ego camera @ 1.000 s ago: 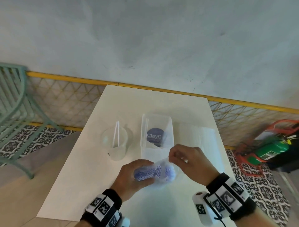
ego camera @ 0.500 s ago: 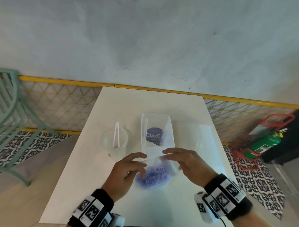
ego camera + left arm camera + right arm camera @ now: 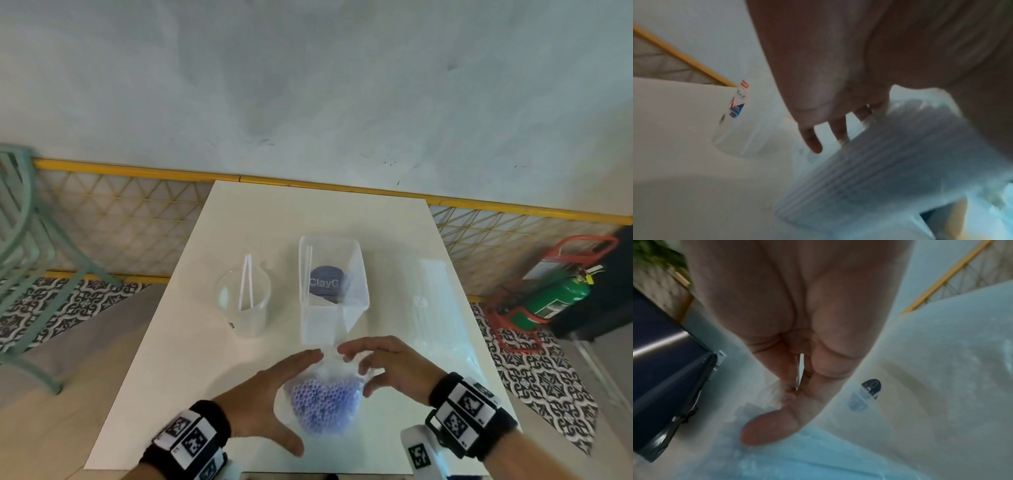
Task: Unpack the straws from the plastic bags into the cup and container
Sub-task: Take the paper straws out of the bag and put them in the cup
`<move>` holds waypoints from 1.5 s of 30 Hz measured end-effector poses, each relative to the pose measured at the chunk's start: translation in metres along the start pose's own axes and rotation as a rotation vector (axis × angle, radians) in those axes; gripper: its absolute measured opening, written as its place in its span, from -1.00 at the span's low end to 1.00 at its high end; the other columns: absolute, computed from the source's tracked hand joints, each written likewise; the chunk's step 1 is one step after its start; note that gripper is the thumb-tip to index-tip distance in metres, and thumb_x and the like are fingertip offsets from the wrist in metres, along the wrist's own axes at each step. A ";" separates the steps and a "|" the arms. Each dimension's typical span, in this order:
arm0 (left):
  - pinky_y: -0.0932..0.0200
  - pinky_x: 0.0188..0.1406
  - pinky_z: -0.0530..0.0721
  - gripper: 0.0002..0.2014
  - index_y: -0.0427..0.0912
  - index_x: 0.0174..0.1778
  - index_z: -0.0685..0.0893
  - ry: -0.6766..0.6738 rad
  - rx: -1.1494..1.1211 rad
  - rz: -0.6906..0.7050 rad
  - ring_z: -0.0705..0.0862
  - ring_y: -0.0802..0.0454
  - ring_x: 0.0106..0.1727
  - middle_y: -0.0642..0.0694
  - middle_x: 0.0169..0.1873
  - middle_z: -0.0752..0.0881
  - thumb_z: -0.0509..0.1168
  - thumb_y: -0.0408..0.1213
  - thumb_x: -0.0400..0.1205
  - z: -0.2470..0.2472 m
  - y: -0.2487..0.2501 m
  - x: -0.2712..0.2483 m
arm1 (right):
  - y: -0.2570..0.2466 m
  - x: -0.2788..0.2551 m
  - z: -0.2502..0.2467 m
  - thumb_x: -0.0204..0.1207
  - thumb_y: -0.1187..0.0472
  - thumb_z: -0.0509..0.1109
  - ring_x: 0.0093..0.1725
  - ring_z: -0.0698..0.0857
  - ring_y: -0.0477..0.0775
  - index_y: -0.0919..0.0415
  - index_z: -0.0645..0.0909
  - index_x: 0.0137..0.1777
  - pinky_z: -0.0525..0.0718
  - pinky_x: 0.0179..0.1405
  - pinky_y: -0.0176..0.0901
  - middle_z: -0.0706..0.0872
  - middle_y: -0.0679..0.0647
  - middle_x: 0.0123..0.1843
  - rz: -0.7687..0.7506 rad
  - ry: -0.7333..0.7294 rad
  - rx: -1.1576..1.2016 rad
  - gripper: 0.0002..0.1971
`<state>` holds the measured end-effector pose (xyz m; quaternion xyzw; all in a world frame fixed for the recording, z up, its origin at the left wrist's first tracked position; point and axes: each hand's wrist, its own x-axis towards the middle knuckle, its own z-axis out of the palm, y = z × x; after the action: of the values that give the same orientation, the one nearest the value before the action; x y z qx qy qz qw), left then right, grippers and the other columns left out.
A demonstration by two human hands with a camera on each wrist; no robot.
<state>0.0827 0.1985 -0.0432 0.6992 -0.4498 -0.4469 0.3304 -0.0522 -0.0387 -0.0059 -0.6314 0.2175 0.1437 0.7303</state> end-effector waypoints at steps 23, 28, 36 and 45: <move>0.03 0.44 0.58 -0.24 0.15 0.35 0.66 0.345 -0.278 -0.069 0.65 0.24 0.32 0.24 0.28 0.70 0.72 -0.03 0.19 0.021 -0.045 0.047 | 0.056 0.032 0.001 0.12 0.06 0.70 0.03 0.63 -0.41 -0.08 0.46 0.27 0.60 -0.12 -0.57 0.68 -0.36 0.07 -0.315 0.168 -0.725 -0.29; 0.34 0.19 0.60 -0.32 0.26 0.25 0.60 0.359 -0.302 -0.111 0.72 0.32 0.16 0.34 0.13 0.74 0.69 -0.14 0.24 0.027 -0.045 0.054 | 0.064 0.050 -0.003 0.16 0.00 0.71 -0.06 0.68 -0.37 -0.15 0.47 0.19 0.57 -0.11 -0.59 0.71 -0.33 -0.01 -0.226 0.178 -0.744 -0.36; 0.47 0.21 0.57 0.05 0.17 0.45 0.40 0.366 -0.335 -0.022 0.59 0.35 0.32 0.28 0.29 0.61 0.77 -0.20 0.05 0.033 -0.028 0.068 | 0.073 0.068 -0.008 0.24 -0.09 0.64 -0.10 0.59 -0.47 -0.09 0.53 0.26 0.43 -0.14 -0.76 0.54 -0.51 -0.12 -0.154 0.170 -0.851 -0.42; 0.58 -0.13 0.60 -0.44 0.08 0.04 0.67 0.594 -0.403 -0.154 0.74 0.44 -0.06 0.46 -0.11 0.76 0.73 -0.27 0.18 0.053 -0.024 0.072 | 0.083 0.066 -0.015 0.13 0.02 0.76 0.23 0.64 -0.20 -0.15 0.46 0.29 0.63 0.23 -0.30 0.64 -0.25 0.24 -0.181 0.157 -0.712 -0.25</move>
<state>0.0554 0.1374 -0.1077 0.7511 -0.1833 -0.3277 0.5430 -0.0373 -0.0440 -0.1115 -0.8715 0.1528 0.0965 0.4559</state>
